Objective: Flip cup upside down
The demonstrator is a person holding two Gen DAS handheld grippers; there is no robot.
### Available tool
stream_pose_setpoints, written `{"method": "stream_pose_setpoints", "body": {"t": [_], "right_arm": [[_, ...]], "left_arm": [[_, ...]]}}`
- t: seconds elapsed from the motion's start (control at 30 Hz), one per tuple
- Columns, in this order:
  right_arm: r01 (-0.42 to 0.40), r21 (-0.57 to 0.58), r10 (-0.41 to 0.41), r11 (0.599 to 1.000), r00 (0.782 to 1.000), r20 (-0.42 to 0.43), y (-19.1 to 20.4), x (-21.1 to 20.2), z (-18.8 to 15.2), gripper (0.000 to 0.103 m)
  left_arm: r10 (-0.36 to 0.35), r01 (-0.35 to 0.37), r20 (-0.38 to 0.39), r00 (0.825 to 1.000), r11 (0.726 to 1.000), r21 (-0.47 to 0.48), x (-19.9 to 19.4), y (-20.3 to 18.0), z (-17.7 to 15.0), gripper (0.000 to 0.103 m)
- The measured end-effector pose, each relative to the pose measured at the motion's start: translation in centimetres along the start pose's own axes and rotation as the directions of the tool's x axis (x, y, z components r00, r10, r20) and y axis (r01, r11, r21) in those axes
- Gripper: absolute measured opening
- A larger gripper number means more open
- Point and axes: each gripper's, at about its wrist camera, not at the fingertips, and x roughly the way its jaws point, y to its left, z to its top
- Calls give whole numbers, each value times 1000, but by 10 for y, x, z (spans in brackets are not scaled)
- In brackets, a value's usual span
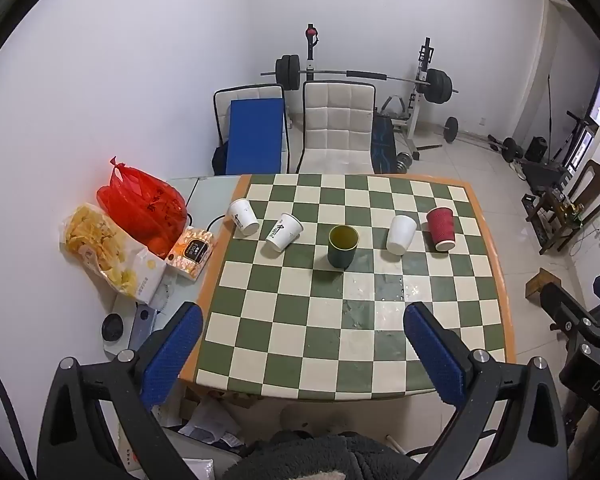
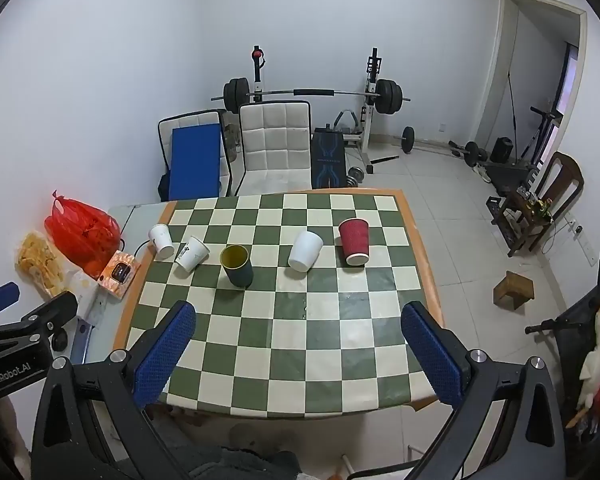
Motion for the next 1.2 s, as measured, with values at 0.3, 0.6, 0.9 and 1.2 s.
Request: {"method": "stream_pose_setpoints", "body": {"t": [0.3, 0.6, 0.9, 1.2], "right_arm": [[-3, 3, 3, 1000, 1000, -4, 0, 0, 0, 103], [-5, 4, 5, 1000, 1000, -5, -1, 0, 0, 103], [-5, 4, 6, 1000, 1000, -6, -1, -1, -1, 103], [-4, 4, 4, 1000, 1000, -3, -2, -3, -2, 103]], "left_arm": [[-3, 3, 2, 1000, 1000, -2, 0, 0, 0, 103], [-4, 4, 5, 1000, 1000, -3, 0, 0, 0, 103], [-4, 4, 8, 1000, 1000, -2, 0, -1, 0, 103], [-4, 4, 9, 1000, 1000, -2, -4, -7, 11, 103]]}}
